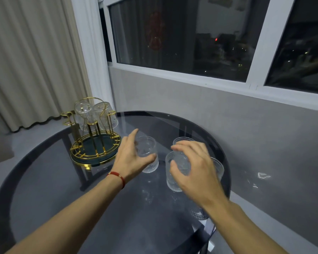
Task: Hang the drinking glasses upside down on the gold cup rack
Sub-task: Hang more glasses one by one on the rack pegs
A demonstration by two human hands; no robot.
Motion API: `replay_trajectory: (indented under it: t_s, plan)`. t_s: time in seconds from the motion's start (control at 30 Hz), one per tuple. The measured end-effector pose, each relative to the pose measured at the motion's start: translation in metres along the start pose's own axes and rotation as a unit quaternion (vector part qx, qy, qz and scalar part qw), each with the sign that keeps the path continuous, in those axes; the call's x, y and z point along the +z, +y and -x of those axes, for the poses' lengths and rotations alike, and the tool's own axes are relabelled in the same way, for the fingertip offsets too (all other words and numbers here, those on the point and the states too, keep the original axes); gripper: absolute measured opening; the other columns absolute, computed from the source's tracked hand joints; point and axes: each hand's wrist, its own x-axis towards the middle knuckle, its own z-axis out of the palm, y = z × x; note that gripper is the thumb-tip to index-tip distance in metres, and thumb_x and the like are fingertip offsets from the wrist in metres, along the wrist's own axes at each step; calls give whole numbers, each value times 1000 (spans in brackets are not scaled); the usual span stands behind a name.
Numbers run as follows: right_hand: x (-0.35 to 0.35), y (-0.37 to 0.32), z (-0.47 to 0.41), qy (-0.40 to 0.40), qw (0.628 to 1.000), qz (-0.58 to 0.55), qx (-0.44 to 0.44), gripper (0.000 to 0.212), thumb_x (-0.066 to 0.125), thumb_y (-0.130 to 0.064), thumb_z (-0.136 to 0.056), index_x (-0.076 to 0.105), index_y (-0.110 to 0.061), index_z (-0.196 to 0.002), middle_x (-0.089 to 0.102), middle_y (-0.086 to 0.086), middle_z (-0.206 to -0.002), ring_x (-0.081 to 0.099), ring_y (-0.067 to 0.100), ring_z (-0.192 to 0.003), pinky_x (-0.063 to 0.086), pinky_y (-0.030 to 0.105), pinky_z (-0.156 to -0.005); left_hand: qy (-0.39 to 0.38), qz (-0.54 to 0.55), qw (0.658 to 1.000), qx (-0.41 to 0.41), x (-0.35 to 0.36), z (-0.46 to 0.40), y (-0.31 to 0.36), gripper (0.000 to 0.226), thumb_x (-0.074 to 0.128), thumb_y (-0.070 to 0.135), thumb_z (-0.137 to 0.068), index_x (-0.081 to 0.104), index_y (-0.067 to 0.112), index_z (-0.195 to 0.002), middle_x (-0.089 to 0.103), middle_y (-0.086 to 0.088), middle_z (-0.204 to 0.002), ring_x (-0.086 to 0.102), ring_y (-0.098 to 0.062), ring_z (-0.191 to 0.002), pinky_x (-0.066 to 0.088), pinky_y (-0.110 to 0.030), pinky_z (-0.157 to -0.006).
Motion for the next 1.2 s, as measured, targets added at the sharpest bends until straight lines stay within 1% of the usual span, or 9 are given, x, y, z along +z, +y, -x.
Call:
replay_trajectory:
  t_s: [0.13,0.27,0.33,0.4,0.47,0.6,0.77,0.97,1.2]
  plan:
    - [42,-40,8,-115,967,-209,93,54,60,-35,-92,56,-33,-145,50,-18,-151,51,1,-137,45,27,-113,55,41,998,-18,-43,16,-11,86,78,51,-71,47,21,-145,51,3,-125,51,-7,-111,37,-11,-87]
    - [93,-70,-4,-285,915,-206,196,82,39,-59,-102,-4,-36,-167,-5,-13,-177,15,-10,-147,16,23,-117,115,109,985,-67,-75,26,-32,78,65,60,-61,58,26,-130,55,7,-121,54,4,-103,38,-7,-83]
    - [116,-82,-16,-249,851,-354,296,73,38,-55,-106,8,-32,-168,21,-4,-176,35,7,-150,33,40,-122,124,193,965,-129,-77,27,-45,73,66,57,-62,59,25,-127,58,2,-125,56,-1,-109,49,-24,-96]
    - [140,-90,-29,-193,760,-497,371,53,39,-42,-111,38,-16,-157,58,12,-154,65,31,-131,53,57,-108,105,281,936,-184,-77,30,-56,73,66,57,-62,60,23,-127,60,-4,-129,59,-16,-115,52,-51,-102]
    - [151,-91,-40,-161,741,-523,389,44,41,-33,-112,55,-6,-143,72,19,-134,72,36,-118,58,57,-100,78,297,933,-187,-77,28,-65,78,63,62,-66,57,24,-133,58,-2,-134,58,-16,-120,50,-53,-104]
    - [155,-86,-70,-89,837,-433,323,43,53,-32,-108,51,-11,-146,66,19,-140,70,28,-115,60,48,-89,67,174,973,-134,-89,21,-103,61,37,63,-88,55,27,-134,53,5,-135,48,-11,-125,42,-45,-110]
    - [133,-110,-135,-102,948,-284,99,60,59,-50,-100,43,-33,-156,49,-5,-157,56,10,-133,54,25,-96,35,-150,985,-82,-80,19,-158,55,47,43,-97,43,25,-148,36,-3,-157,26,-22,-148,36,-50,-115]
    - [170,-168,-215,-152,968,-193,-42,68,60,-47,-101,31,-32,-161,37,1,-166,38,13,-148,36,40,-119,25,-210,975,-62,-65,18,-176,60,46,48,-93,36,30,-149,31,0,-162,13,-21,-154,22,-46,-122]
    - [229,-203,-257,-252,965,-29,-65,70,49,-56,-103,27,-25,-161,33,21,-161,49,43,-140,39,58,-114,43,-215,974,-63,-63,15,-178,57,46,45,-92,41,28,-147,37,-1,-159,18,-24,-154,27,-48,-119]
